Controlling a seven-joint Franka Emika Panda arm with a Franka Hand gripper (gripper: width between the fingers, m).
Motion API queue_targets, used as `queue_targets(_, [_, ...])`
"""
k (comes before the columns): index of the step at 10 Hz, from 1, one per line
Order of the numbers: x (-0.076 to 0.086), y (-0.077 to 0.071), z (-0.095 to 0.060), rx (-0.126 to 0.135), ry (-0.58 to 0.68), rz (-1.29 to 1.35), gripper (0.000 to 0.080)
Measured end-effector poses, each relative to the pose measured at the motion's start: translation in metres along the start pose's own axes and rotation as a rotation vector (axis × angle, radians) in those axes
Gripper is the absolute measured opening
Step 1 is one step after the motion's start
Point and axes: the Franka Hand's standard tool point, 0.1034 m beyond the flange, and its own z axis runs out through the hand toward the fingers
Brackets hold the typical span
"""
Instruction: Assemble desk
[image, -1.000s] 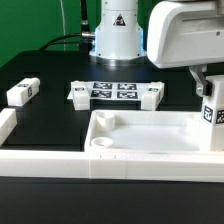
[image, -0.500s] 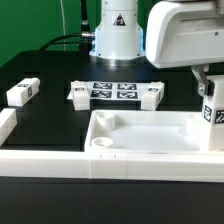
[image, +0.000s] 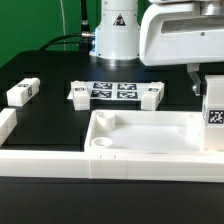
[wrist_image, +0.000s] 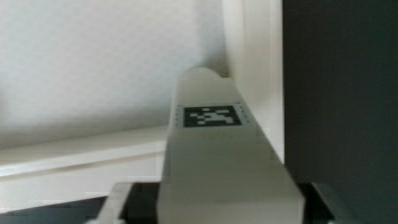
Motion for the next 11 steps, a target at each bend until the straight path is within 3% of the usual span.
queue_targets(5, [-0.0003,-0.0003,0.0002,0.0,0.003,0.417,0.029])
queue_targets(11, [-0.0009,-0.001,0.0005,0.022,-0.016,0.828,0.029])
